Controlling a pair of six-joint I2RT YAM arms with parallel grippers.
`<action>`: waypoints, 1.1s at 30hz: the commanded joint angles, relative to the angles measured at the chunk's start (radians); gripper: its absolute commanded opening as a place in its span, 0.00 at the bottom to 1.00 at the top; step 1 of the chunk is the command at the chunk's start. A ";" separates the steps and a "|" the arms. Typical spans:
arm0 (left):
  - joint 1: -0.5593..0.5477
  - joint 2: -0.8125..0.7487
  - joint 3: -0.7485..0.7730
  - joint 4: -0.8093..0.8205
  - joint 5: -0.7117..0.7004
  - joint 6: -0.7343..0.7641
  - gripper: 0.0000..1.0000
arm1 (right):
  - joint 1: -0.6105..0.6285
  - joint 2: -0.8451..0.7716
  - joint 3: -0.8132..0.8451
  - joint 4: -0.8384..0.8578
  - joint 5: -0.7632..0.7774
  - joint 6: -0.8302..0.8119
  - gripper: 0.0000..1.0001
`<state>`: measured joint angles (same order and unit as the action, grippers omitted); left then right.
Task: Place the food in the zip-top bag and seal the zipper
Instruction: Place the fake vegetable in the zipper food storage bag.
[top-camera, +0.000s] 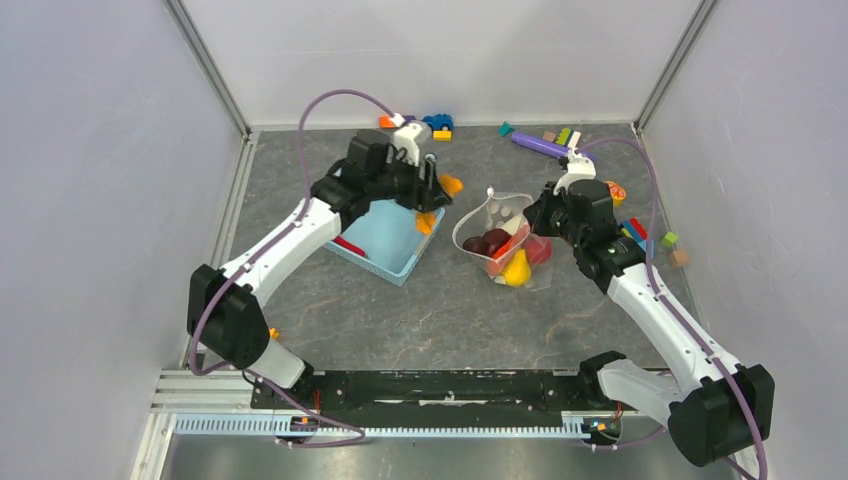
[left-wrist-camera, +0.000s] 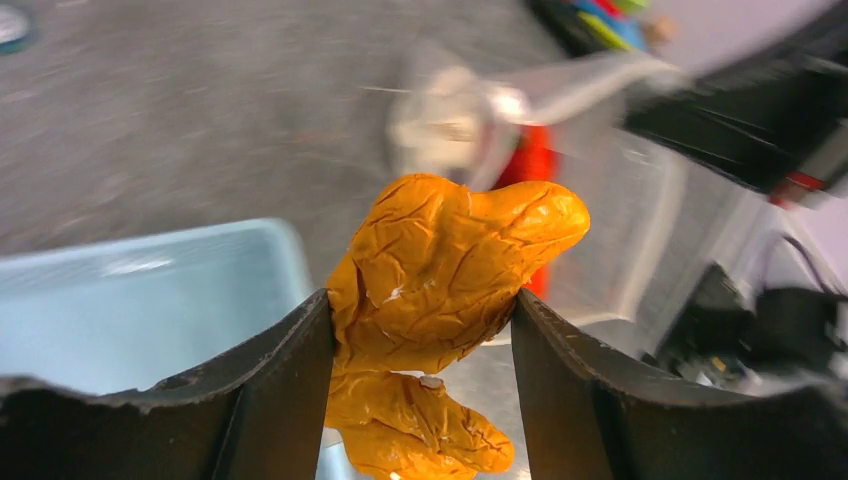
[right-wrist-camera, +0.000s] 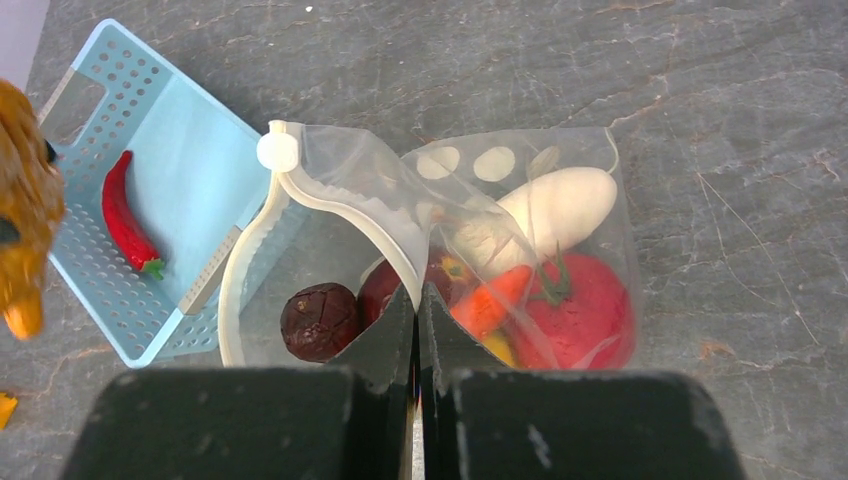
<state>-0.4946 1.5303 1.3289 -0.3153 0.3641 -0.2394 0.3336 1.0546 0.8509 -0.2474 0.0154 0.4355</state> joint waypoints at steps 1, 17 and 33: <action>-0.098 0.008 0.024 0.178 0.300 0.031 0.48 | -0.001 -0.015 0.007 0.075 -0.077 -0.026 0.02; -0.188 0.196 -0.029 0.953 0.725 -0.304 0.49 | 0.000 0.010 0.014 0.135 -0.371 0.015 0.02; -0.182 0.213 -0.195 0.947 0.655 -0.274 0.50 | -0.042 -0.004 0.006 0.149 -0.384 0.057 0.02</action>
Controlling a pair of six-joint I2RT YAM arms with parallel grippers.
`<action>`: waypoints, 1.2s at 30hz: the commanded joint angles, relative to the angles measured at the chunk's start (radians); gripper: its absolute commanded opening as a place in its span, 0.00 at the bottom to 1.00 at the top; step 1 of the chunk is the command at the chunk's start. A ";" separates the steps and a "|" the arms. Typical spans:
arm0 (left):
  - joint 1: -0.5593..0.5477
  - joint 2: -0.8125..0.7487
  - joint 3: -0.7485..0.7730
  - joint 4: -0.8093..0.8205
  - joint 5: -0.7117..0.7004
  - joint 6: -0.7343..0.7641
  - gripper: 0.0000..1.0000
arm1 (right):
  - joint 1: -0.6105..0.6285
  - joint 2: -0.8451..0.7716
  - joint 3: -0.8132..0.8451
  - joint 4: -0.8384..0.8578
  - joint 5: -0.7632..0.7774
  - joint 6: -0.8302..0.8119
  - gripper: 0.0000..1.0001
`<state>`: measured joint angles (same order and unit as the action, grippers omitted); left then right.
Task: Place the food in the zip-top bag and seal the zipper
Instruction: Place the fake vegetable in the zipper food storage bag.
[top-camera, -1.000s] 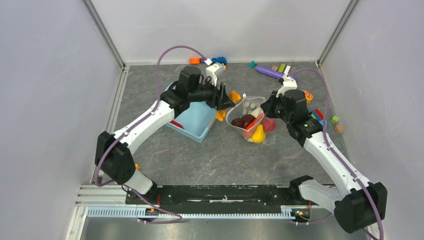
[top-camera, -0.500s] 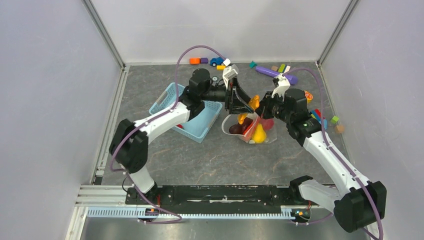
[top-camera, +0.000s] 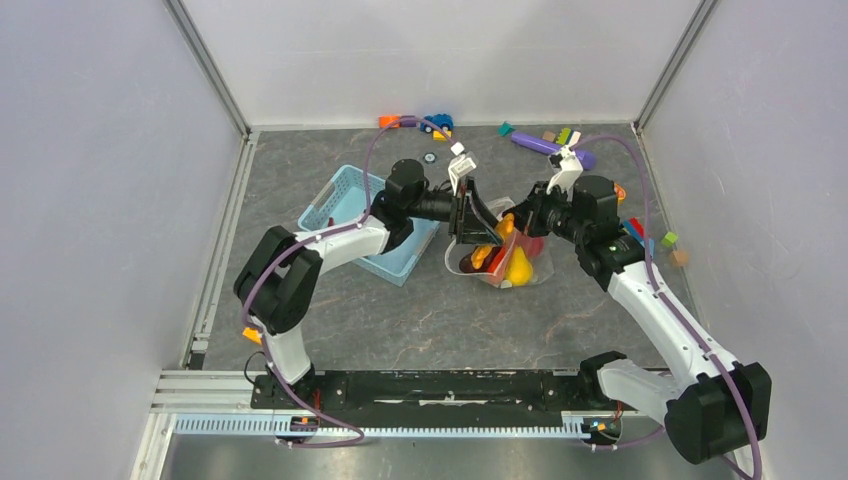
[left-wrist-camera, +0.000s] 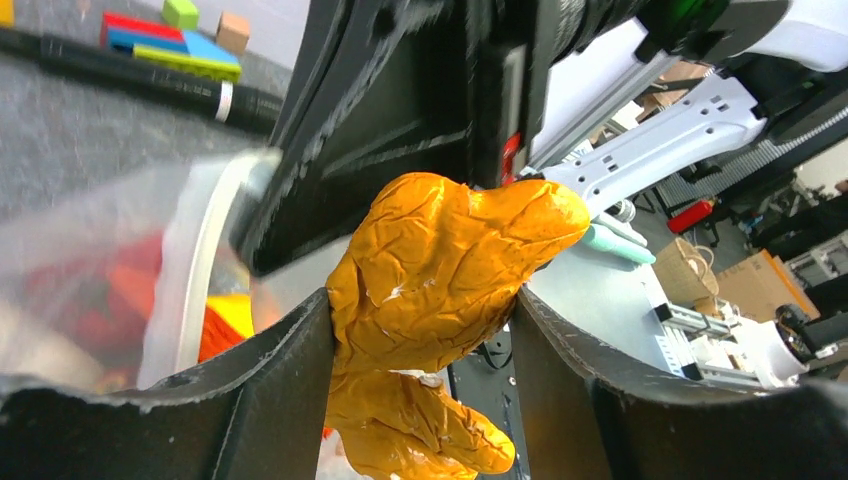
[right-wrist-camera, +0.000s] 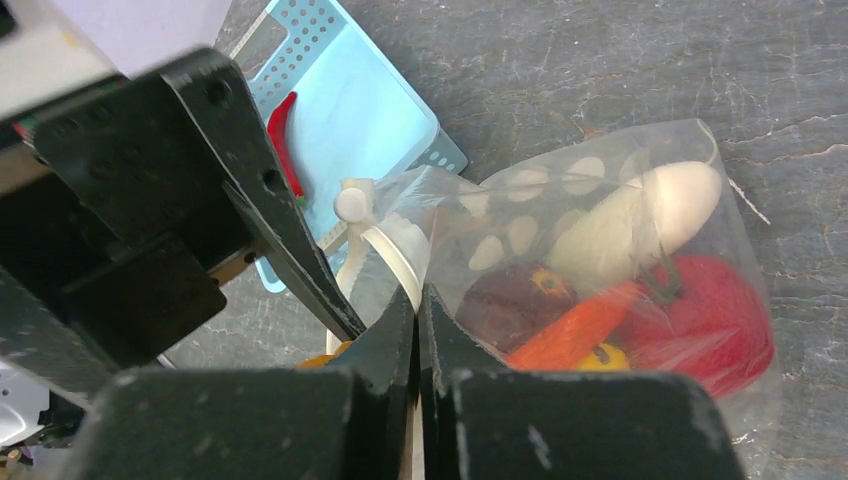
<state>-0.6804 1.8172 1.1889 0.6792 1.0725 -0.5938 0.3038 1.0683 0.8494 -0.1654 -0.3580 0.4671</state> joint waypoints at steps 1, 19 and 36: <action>0.004 -0.084 -0.066 -0.072 -0.070 0.108 0.50 | -0.014 -0.018 0.009 0.067 -0.010 0.027 0.02; 0.001 -0.066 -0.012 -0.350 -0.326 0.271 0.51 | -0.017 -0.010 0.018 0.078 -0.043 0.041 0.02; -0.028 -0.006 0.131 -0.664 -0.609 0.349 0.50 | -0.020 -0.028 0.034 0.078 -0.060 0.021 0.03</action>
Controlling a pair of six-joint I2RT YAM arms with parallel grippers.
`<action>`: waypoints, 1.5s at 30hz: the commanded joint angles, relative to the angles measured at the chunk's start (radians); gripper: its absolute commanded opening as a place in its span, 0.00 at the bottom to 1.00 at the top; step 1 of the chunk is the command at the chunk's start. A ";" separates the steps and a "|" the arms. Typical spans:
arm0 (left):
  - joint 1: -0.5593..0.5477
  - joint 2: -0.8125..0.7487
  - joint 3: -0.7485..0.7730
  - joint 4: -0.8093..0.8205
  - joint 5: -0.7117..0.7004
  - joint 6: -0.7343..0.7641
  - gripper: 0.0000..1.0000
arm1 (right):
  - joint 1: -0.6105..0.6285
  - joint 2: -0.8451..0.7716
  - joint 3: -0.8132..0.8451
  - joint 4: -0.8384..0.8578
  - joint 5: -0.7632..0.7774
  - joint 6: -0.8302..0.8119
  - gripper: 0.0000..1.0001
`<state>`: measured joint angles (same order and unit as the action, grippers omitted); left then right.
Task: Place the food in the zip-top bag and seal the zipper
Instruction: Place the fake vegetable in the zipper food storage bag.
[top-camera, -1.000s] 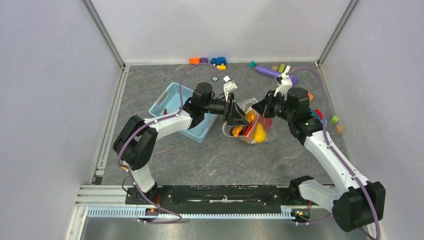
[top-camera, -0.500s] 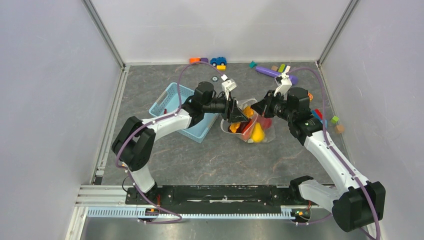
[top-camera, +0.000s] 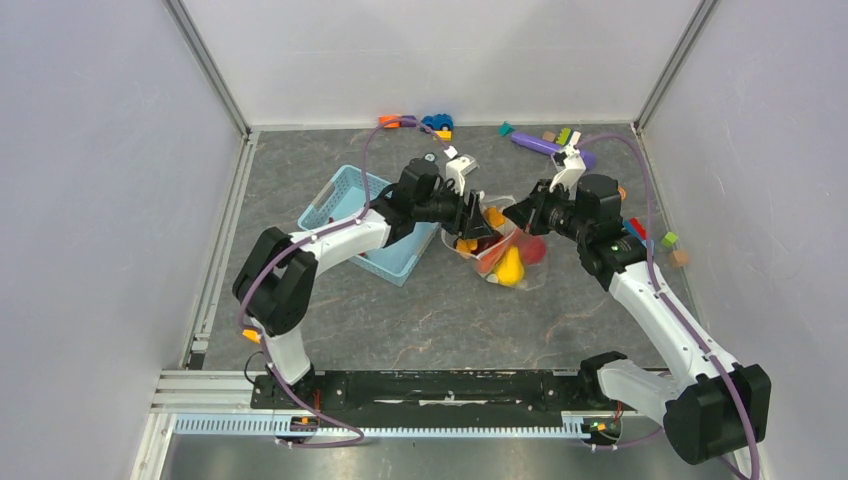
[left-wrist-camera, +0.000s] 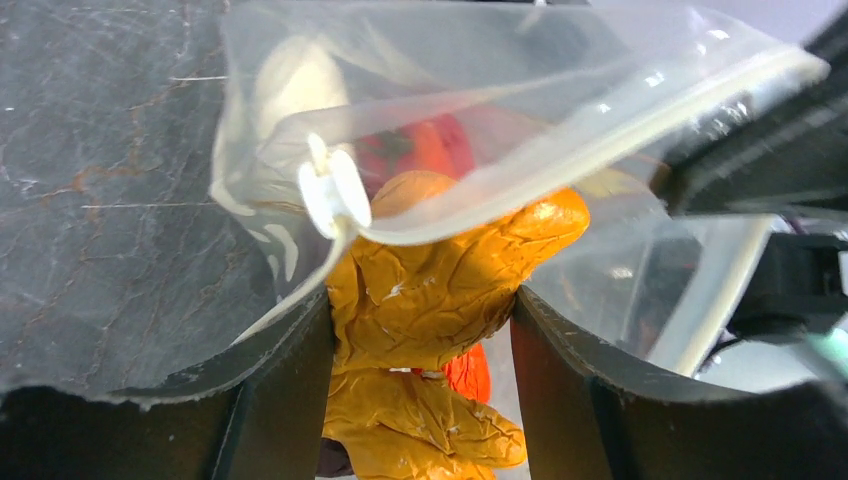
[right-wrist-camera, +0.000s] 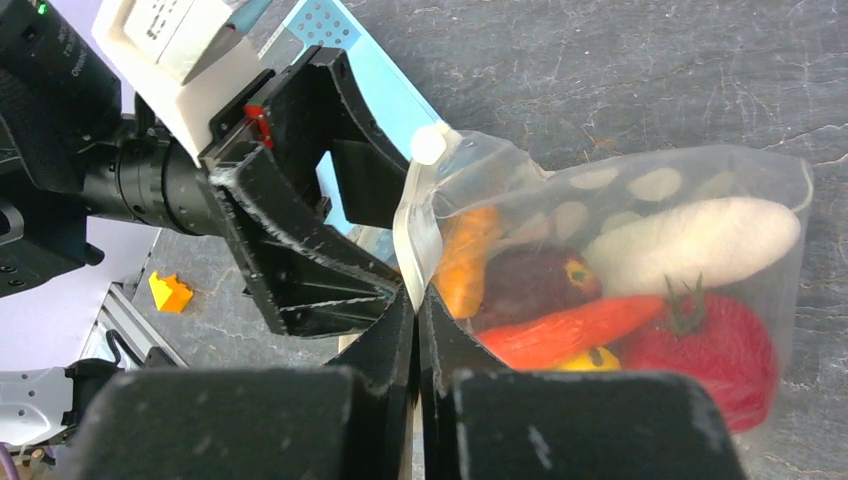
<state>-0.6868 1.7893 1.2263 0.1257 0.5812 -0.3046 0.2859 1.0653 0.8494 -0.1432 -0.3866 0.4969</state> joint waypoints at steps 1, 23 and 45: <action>-0.031 0.024 0.117 -0.164 -0.154 0.059 0.49 | -0.002 -0.021 0.033 0.055 -0.032 -0.009 0.03; -0.160 -0.031 0.312 -0.511 -0.392 0.169 1.00 | -0.009 -0.011 0.022 0.048 -0.030 -0.006 0.06; -0.064 -0.287 0.184 -0.665 -0.939 -0.100 1.00 | -0.027 0.025 0.028 -0.008 -0.025 -0.096 0.05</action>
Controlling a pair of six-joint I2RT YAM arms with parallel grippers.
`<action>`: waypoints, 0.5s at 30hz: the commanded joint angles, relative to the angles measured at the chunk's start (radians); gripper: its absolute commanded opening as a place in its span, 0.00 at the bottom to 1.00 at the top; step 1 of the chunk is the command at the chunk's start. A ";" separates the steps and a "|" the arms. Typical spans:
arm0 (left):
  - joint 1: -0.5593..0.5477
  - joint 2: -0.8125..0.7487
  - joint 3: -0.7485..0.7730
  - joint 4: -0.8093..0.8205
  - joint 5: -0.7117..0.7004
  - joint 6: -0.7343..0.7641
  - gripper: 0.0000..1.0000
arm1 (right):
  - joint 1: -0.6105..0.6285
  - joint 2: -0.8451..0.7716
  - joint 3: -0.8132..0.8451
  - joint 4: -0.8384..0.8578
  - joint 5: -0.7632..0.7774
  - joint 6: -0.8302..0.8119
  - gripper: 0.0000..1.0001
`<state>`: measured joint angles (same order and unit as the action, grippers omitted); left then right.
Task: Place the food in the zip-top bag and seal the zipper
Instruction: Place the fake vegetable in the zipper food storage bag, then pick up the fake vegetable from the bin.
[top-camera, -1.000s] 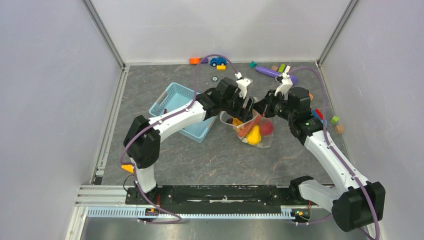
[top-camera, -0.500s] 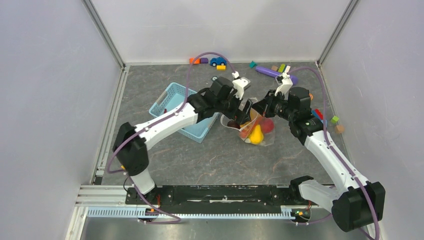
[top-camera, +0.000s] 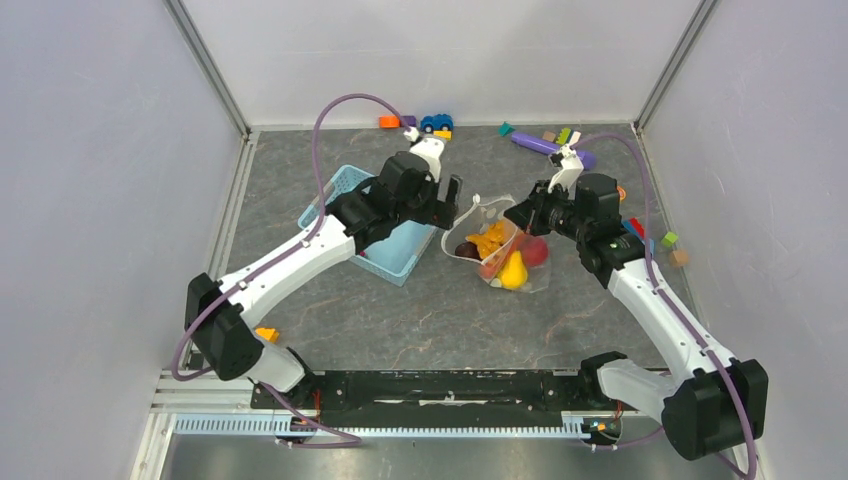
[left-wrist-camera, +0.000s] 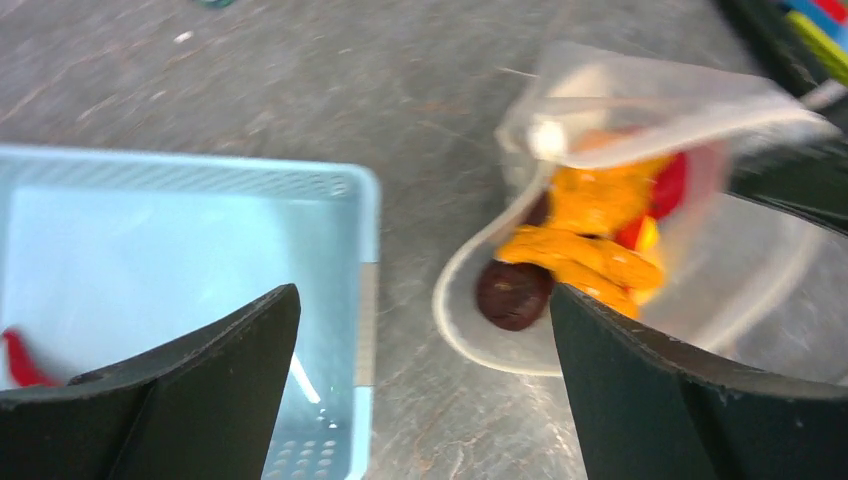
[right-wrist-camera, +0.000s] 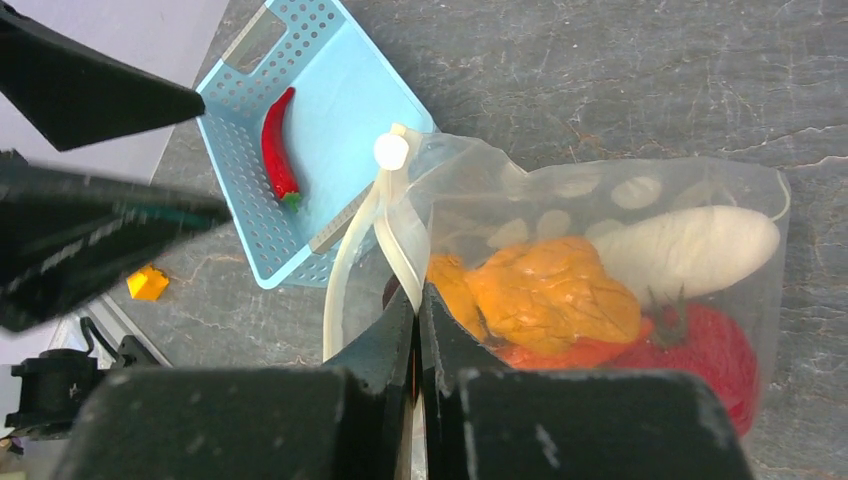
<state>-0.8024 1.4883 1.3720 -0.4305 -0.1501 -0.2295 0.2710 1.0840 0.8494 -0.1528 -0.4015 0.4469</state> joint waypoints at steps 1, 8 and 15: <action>0.080 0.032 0.057 -0.147 -0.229 -0.224 1.00 | -0.013 0.009 0.033 -0.009 -0.010 -0.061 0.05; 0.318 0.142 0.071 -0.340 -0.253 -0.508 1.00 | -0.029 0.011 0.036 -0.028 -0.029 -0.097 0.06; 0.415 0.249 0.086 -0.396 -0.409 -0.525 1.00 | -0.043 0.012 0.036 -0.040 -0.034 -0.108 0.06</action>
<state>-0.4034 1.6936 1.4258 -0.7643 -0.4294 -0.6746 0.2398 1.0943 0.8494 -0.1974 -0.4255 0.3676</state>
